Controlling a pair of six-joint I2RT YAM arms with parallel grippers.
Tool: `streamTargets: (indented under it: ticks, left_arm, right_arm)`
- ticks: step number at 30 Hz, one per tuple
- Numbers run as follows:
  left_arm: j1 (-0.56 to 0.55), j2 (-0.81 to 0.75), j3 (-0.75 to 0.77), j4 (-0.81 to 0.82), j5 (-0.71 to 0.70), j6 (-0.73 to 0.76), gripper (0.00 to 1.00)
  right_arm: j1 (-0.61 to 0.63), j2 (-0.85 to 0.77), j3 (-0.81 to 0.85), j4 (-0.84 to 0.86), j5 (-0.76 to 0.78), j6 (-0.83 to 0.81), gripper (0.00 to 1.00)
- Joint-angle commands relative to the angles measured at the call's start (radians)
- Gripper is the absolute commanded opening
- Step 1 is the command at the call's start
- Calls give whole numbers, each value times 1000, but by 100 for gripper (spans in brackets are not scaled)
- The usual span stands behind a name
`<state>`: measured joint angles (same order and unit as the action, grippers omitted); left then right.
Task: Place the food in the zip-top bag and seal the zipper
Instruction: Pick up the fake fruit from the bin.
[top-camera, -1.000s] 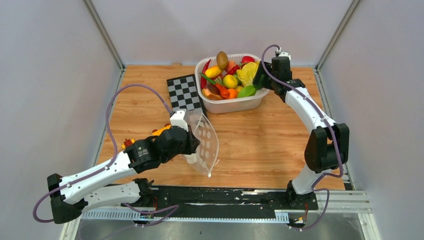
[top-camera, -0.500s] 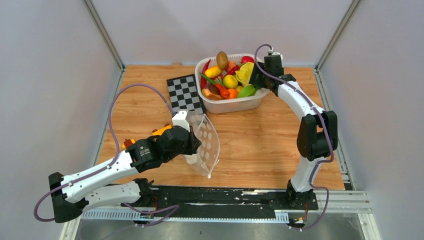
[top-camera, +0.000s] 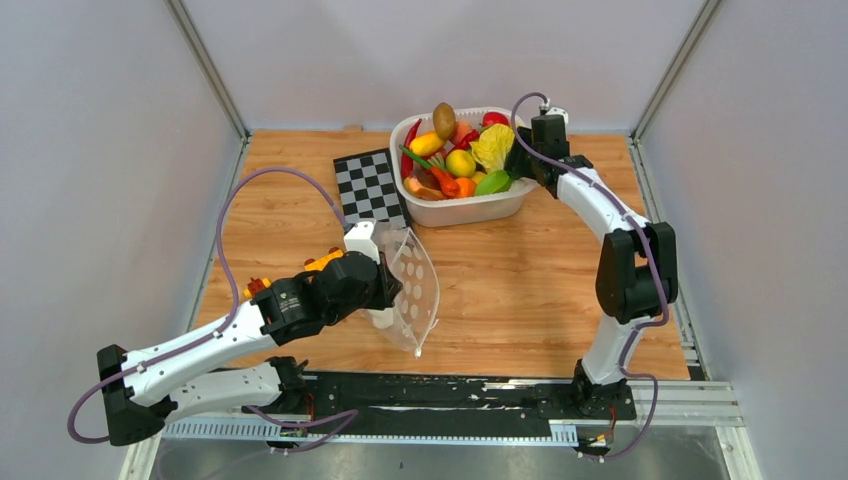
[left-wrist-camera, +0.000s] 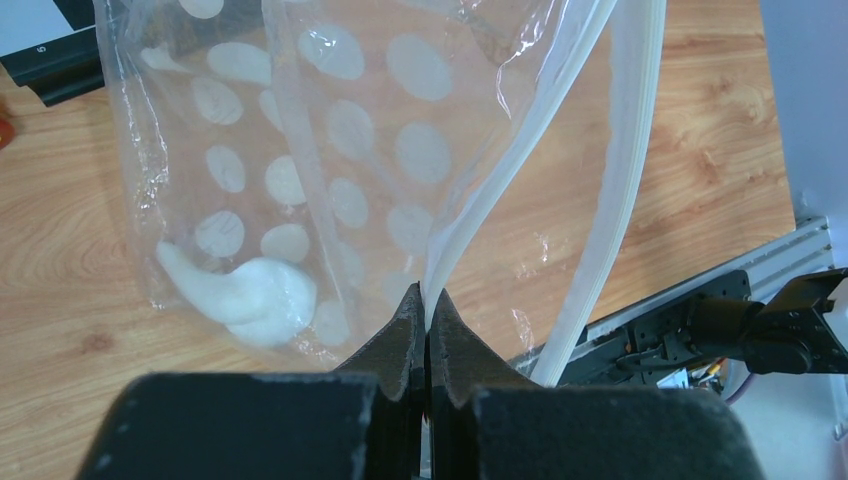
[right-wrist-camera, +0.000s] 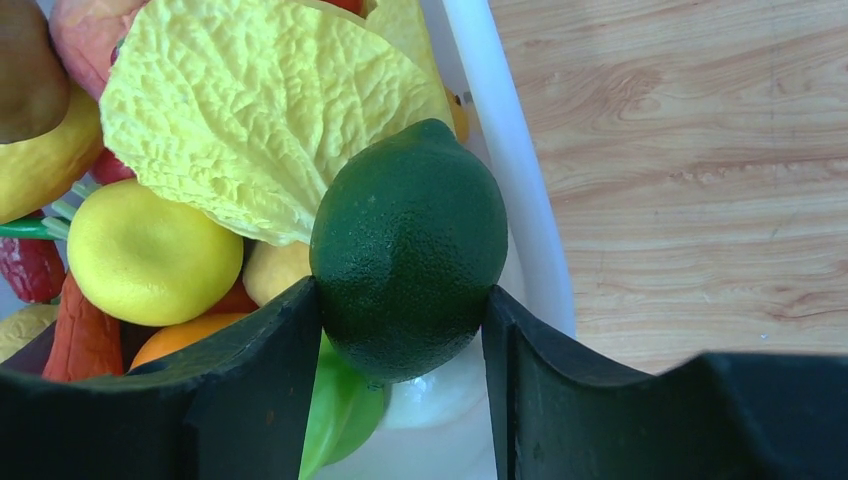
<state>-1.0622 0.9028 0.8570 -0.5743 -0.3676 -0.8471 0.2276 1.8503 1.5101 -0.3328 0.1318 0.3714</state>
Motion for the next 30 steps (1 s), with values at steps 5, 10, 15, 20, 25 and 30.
streamTargets:
  ticks: [5, 10, 15, 20, 25, 30]
  left_arm:
    - [3, -5, 2, 24, -3, -1, 0]
    - [3, -4, 0, 25, 2, -1, 0]
    - [3, -10, -3, 30, -2, -3, 0]
    - [3, -10, -4, 39, -2, -7, 0]
    - [3, -19, -6, 43, -20, -17, 0]
    - [4, -38, -15, 63, -32, -21, 0]
  right_arm:
    - [3, -155, -110, 122, -90, -3, 29]
    - [1, -233, -171, 180, -115, -7, 29]
    - [-1, -289, -204, 188, -214, -3, 29]
    - [-1, -355, -263, 214, -309, 15, 29]
    - [-1, -470, -344, 248, -506, 30, 30]
    - [3, -614, -456, 321, -698, 70, 30]
